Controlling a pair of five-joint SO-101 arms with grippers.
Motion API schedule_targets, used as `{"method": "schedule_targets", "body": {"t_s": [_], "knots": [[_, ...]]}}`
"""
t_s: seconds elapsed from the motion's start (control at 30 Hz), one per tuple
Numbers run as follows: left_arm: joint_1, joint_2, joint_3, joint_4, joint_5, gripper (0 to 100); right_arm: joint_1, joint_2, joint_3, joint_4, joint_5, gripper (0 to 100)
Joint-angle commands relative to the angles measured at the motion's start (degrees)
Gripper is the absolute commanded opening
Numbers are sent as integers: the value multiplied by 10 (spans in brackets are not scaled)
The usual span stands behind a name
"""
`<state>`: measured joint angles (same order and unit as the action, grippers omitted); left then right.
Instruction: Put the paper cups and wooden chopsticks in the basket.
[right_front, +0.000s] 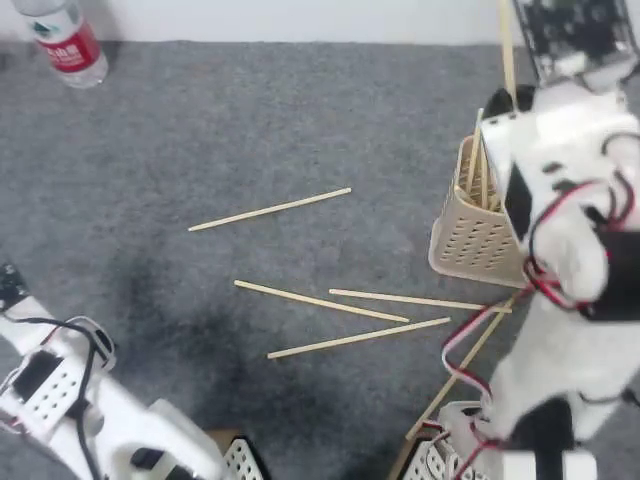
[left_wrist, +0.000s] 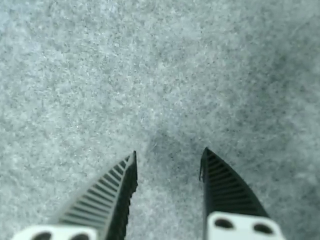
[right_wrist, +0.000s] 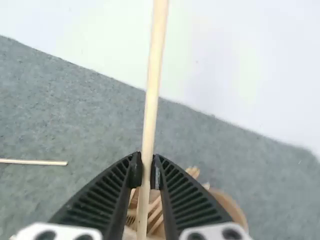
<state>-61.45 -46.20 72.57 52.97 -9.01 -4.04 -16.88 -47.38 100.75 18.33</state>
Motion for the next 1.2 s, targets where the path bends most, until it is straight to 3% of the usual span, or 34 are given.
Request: {"method": "schedule_targets", "body": {"t_s": [0.0,0.2,0.5,0.63,0.77,0.97,1.13,1.17], "knots": [[5,-7,-2,-13,0,196,3,-74,106,11,-23,7],[19,-7,-1,-13,0,196,3,-170,273,-80,-55,7],[23,-7,-1,-13,0,196,8,-321,650,-484,-65,7],[23,-7,0,-22,0,196,13,-344,786,-596,-62,7],[24,-7,9,-36,1,196,63,-344,865,-701,-66,7],[25,-8,9,-37,1,196,70,-349,916,-703,-61,24],[34,-8,10,-37,1,196,68,-349,911,-635,-42,310],[35,-8,10,-36,1,196,67,-349,904,-618,-27,330]]}}
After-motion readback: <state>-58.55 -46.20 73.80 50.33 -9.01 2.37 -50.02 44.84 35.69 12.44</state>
